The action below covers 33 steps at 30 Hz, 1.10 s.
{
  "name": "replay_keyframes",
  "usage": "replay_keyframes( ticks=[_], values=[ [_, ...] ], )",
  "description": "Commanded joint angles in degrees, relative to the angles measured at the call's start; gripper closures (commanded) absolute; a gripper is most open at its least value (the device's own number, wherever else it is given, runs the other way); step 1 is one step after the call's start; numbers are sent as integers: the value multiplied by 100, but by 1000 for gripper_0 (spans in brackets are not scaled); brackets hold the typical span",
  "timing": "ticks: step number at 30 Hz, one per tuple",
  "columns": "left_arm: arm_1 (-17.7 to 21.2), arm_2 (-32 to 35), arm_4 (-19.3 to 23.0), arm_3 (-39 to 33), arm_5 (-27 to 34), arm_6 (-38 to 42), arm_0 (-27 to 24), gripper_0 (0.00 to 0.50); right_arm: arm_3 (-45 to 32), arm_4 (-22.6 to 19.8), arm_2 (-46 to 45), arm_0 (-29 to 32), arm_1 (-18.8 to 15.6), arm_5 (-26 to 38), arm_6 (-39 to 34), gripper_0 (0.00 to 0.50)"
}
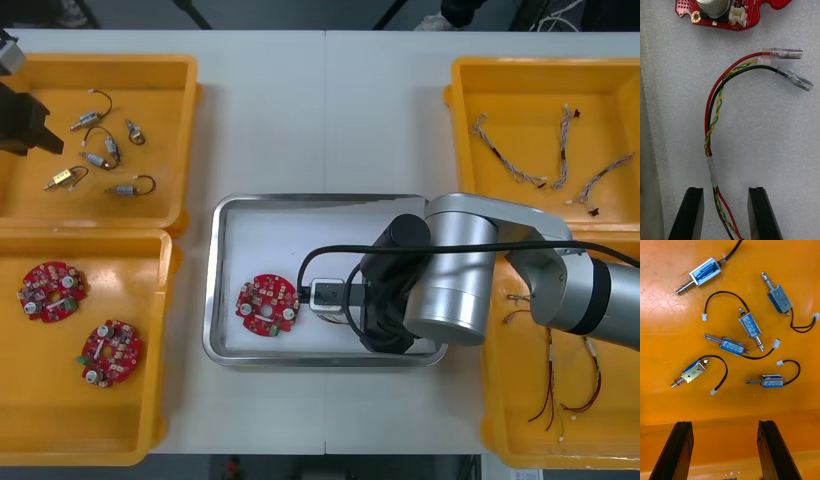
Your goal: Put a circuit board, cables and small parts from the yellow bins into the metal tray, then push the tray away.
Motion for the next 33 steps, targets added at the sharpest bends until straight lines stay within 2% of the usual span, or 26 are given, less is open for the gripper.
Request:
replay_keyframes(
  ticks=[1,6,10,14,19,26,33],
  values=[
    [215,9,-94,167,-306,-930,-259,0,-230,-145,-134,-28,60,-52,29,0],
    [180,-422,-147,290,-745,-930,-259,0,-591,-145,-424,51,-107,0,12,0],
    [119,-510,-156,545,-1035,-992,-259,0,-916,-40,-811,182,-142,238,12,0],
    [13,-536,-156,861,-1316,-1167,-259,0,-1268,57,-1259,200,-133,914,3,0],
    [-66,-580,-120,1186,-1650,-1466,-259,0,-1575,-84,-1848,200,-124,1793,-32,0],
    [-110,-1204,108,1450,-2371,-1484,-259,0,-1804,-330,-2920,200,104,3191,-103,0],
    [-207,-1336,284,1670,-2529,-1493,-259,0,-1830,-321,-3887,200,307,3240,-138,0]
  ],
)
